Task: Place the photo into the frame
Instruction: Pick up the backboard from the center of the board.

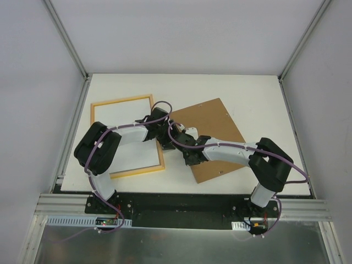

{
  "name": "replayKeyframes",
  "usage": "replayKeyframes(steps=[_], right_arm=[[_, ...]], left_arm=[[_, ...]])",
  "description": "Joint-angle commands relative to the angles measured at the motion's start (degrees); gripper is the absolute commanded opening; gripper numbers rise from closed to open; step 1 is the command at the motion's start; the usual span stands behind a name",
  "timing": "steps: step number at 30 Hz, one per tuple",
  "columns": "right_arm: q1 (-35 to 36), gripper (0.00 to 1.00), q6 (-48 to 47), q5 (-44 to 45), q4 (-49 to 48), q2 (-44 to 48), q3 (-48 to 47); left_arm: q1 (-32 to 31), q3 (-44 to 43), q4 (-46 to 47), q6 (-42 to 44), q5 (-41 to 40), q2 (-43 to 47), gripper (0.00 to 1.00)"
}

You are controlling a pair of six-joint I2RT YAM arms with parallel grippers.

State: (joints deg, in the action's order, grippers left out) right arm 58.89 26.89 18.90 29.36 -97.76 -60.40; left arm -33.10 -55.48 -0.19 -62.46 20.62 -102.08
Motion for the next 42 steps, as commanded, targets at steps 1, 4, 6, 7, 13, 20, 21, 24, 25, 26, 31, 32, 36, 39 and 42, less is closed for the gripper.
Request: replayKeyframes(steps=[1, 4, 6, 7, 13, 20, 21, 24, 25, 26, 31, 32, 36, 39, 42], right_arm=[[-0.3, 0.01, -0.4, 1.4, 1.9, 3.4, -1.1], [-0.4, 0.01, -0.4, 1.6, 2.6, 4.0, -1.7], [-0.4, 0.01, -0.6, 1.6, 3.0, 4.3, -2.2], [-0.2, 0.01, -0.7, 1.4, 3.2, 4.4, -2.4], [-0.2, 0.01, -1.1, 0.9, 3.7, 5.6, -3.4], [-0.4, 0.01, -1.5, 0.4, 4.5, 7.8, -4.0], [-0.3, 0.01, -1.6, 0.5, 4.6, 8.1, -4.1], [-0.3, 0.01, -1.6, 0.5, 5.1, 9.0, -4.2], [-0.2, 0.01, -1.6, 0.8, 5.2, 9.3, -4.1], [-0.4, 0.01, -1.7, 1.0, 5.3, 9.4, -4.0], [-0.3, 0.01, -2.5, 0.8, 5.8, 10.6, -4.0], [-0.3, 0.01, -2.8, 0.7, 5.7, 10.8, -3.9], [-0.5, 0.13, -4.8, -0.5, 5.6, 11.3, -4.0], [-0.4, 0.54, -6.3, -0.6, 6.3, 12.8, -3.8], [-0.6, 0.74, -7.6, 0.7, 7.6, 16.7, -3.0]], left_arm=[[-1.0, -1.2, 2.2, -0.6, 0.9, -1.2, 0.64], [-1.1, -1.2, 2.7, -0.7, 1.3, -1.5, 0.64], [-1.2, -1.1, 3.4, -0.9, 1.4, -1.7, 0.64], [-1.3, -1.0, 3.8, -1.1, 1.6, -1.8, 0.64], [-1.7, -0.3, 8.8, -2.4, 3.5, -3.2, 0.64], [-1.9, 1.6, 17.7, -5.4, 5.4, -4.9, 0.63], [-1.9, 2.0, 19.1, -5.7, 5.6, -5.0, 0.62], [-1.9, 2.6, 22.2, -6.6, 5.9, -5.0, 0.57], [-1.9, 2.4, 22.8, -6.7, 6.0, -4.9, 0.55], [-1.9, 2.2, 23.1, -6.7, 6.1, -4.9, 0.53], [-1.9, 0.8, 23.7, -5.8, 7.0, -5.4, 0.39], [-1.9, 0.6, 24.0, -5.7, 7.5, -5.7, 0.36], [-1.8, -0.8, 24.4, -5.7, 8.9, -6.5, 0.16], [-1.6, -2.3, 23.8, -5.4, 10.2, -7.2, 0.0], [-1.2, -3.8, 22.6, -4.3, 10.9, -7.1, 0.0]])
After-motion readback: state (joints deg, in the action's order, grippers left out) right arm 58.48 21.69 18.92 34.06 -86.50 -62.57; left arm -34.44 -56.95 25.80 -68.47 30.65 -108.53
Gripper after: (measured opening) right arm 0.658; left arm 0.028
